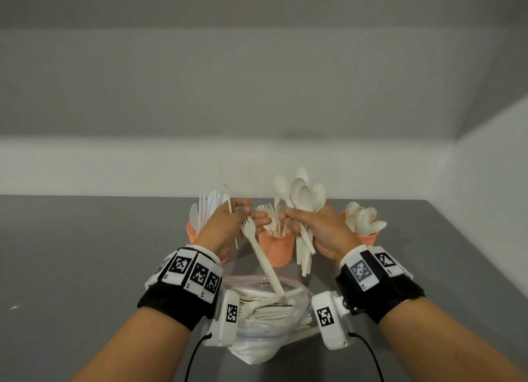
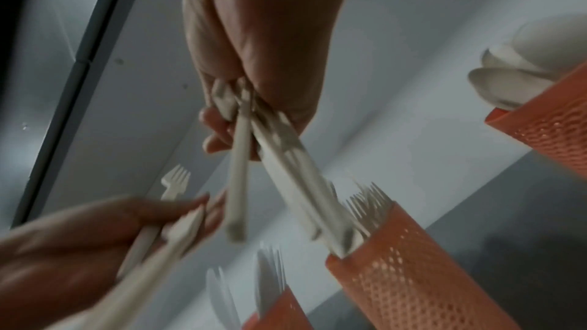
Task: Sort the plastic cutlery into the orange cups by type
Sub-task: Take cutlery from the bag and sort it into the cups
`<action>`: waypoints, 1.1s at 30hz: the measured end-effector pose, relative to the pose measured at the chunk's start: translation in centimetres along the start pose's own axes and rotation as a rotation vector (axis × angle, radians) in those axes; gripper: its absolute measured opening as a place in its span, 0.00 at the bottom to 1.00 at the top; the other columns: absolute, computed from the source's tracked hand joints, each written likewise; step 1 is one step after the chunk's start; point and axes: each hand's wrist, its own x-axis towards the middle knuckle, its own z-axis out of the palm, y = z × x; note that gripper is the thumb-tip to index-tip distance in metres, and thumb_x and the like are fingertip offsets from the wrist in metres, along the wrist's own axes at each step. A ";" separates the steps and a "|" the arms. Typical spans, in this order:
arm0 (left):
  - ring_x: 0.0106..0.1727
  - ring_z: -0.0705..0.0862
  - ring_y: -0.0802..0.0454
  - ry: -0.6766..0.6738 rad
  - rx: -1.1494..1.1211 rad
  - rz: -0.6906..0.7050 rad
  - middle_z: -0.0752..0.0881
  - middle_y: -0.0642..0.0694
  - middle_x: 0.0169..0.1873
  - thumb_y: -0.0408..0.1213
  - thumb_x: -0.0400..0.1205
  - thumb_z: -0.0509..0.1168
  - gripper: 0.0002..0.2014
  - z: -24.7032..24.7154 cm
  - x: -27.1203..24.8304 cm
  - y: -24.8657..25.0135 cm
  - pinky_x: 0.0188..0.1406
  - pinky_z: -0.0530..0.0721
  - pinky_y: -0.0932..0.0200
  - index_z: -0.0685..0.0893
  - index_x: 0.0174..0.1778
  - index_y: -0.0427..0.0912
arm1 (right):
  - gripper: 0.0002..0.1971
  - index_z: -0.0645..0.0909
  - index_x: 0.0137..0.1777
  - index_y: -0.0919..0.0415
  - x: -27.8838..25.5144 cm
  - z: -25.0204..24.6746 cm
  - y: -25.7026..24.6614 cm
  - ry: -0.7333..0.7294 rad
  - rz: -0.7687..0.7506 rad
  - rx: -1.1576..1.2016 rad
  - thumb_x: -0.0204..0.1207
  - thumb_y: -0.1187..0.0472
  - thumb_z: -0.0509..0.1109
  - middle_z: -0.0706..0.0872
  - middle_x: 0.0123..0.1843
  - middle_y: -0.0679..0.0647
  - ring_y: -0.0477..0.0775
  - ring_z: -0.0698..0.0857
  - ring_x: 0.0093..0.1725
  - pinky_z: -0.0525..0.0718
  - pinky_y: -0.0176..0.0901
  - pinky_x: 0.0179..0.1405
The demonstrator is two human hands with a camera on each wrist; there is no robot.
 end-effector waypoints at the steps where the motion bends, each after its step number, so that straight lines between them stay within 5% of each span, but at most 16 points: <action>1: 0.31 0.90 0.48 0.007 -0.032 0.036 0.87 0.35 0.35 0.26 0.86 0.50 0.07 0.3 0.2 0.0 0.39 0.88 0.55 0.73 0.53 0.34 | 0.08 0.86 0.36 0.60 -0.3 0.1 0.4 -0.019 0.013 -0.039 0.75 0.68 0.69 0.77 0.31 0.61 0.46 0.73 0.20 0.77 0.35 0.24; 5: 0.35 0.90 0.47 0.082 -0.124 0.084 0.86 0.35 0.38 0.27 0.86 0.50 0.08 1.1 1.0 -0.8 0.48 0.86 0.50 0.74 0.51 0.35 | 0.05 0.82 0.42 0.65 -0.8 0.2 1.6 0.002 0.062 -0.154 0.71 0.65 0.75 0.75 0.21 0.50 0.45 0.72 0.22 0.75 0.34 0.24; 10: 0.41 0.89 0.43 0.112 -0.305 0.031 0.85 0.32 0.43 0.28 0.87 0.50 0.07 1.3 1.7 -1.0 0.41 0.89 0.50 0.73 0.48 0.35 | 0.06 0.84 0.38 0.60 -0.8 -0.7 1.5 -0.074 0.097 -0.300 0.66 0.69 0.78 0.86 0.35 0.52 0.49 0.85 0.38 0.84 0.39 0.43; 13: 0.43 0.87 0.42 0.103 -0.383 0.007 0.84 0.32 0.44 0.33 0.87 0.51 0.07 2.1 1.9 -1.1 0.42 0.88 0.45 0.72 0.48 0.36 | 0.08 0.82 0.39 0.61 -1.0 -0.9 1.6 -0.066 0.112 -0.345 0.66 0.72 0.76 0.84 0.30 0.49 0.42 0.83 0.29 0.82 0.35 0.34; 16: 0.33 0.88 0.49 0.198 -0.417 0.023 0.83 0.40 0.38 0.41 0.87 0.53 0.12 1.8 2.9 -1.8 0.34 0.89 0.54 0.75 0.47 0.37 | 0.07 0.81 0.42 0.63 -0.8 -1.6 1.6 -0.005 0.141 -0.264 0.69 0.74 0.73 0.83 0.27 0.50 0.45 0.80 0.25 0.79 0.36 0.27; 19: 0.34 0.87 0.50 0.239 -0.470 0.019 0.83 0.41 0.39 0.43 0.87 0.52 0.14 1.8 3.4 -2.7 0.27 0.89 0.58 0.76 0.45 0.36 | 0.07 0.80 0.45 0.64 -0.7 -1.3 1.5 0.015 0.159 -0.181 0.71 0.74 0.71 0.83 0.22 0.46 0.41 0.79 0.20 0.76 0.32 0.21; 21: 0.35 0.88 0.49 0.193 -0.517 -0.023 0.86 0.39 0.38 0.43 0.87 0.51 0.17 2.8 3.5 -3.6 0.30 0.88 0.57 0.78 0.45 0.34 | 0.07 0.81 0.47 0.64 -0.4 -0.1 2.1 0.011 0.162 -0.213 0.72 0.74 0.70 0.85 0.27 0.48 0.41 0.81 0.23 0.78 0.32 0.23; 23: 0.40 0.86 0.49 0.178 -0.572 -0.052 0.84 0.39 0.39 0.42 0.88 0.50 0.17 3.5 3.7 -4.3 0.41 0.87 0.55 0.78 0.45 0.34 | 0.08 0.81 0.47 0.63 -0.1 0.9 2.6 0.018 0.178 -0.223 0.72 0.74 0.69 0.82 0.22 0.46 0.40 0.79 0.19 0.77 0.33 0.20; 25: 0.34 0.85 0.53 0.190 -0.584 -0.063 0.83 0.43 0.32 0.41 0.87 0.50 0.16 3.5 3.9 -4.4 0.39 0.86 0.58 0.77 0.43 0.36 | 0.08 0.80 0.49 0.64 0.1 1.1 2.8 0.037 0.184 -0.219 0.73 0.74 0.68 0.79 0.17 0.44 0.39 0.75 0.16 0.75 0.32 0.18; 29: 0.15 0.73 0.60 0.238 -0.331 -0.012 0.74 0.51 0.17 0.42 0.87 0.53 0.14 2.5 3.3 -4.3 0.19 0.81 0.65 0.77 0.41 0.38 | 0.11 0.80 0.54 0.68 0.4 0.2 2.3 0.167 0.108 -0.200 0.73 0.73 0.70 0.81 0.27 0.47 0.35 0.78 0.18 0.76 0.29 0.21; 33: 0.17 0.62 0.59 0.059 0.054 0.051 0.65 0.53 0.18 0.58 0.84 0.47 0.23 3.0 1.8 -4.5 0.15 0.63 0.66 0.76 0.50 0.41 | 0.08 0.80 0.42 0.61 0.7 0.3 1.5 0.193 0.020 -0.193 0.69 0.73 0.74 0.80 0.27 0.47 0.37 0.79 0.20 0.77 0.31 0.23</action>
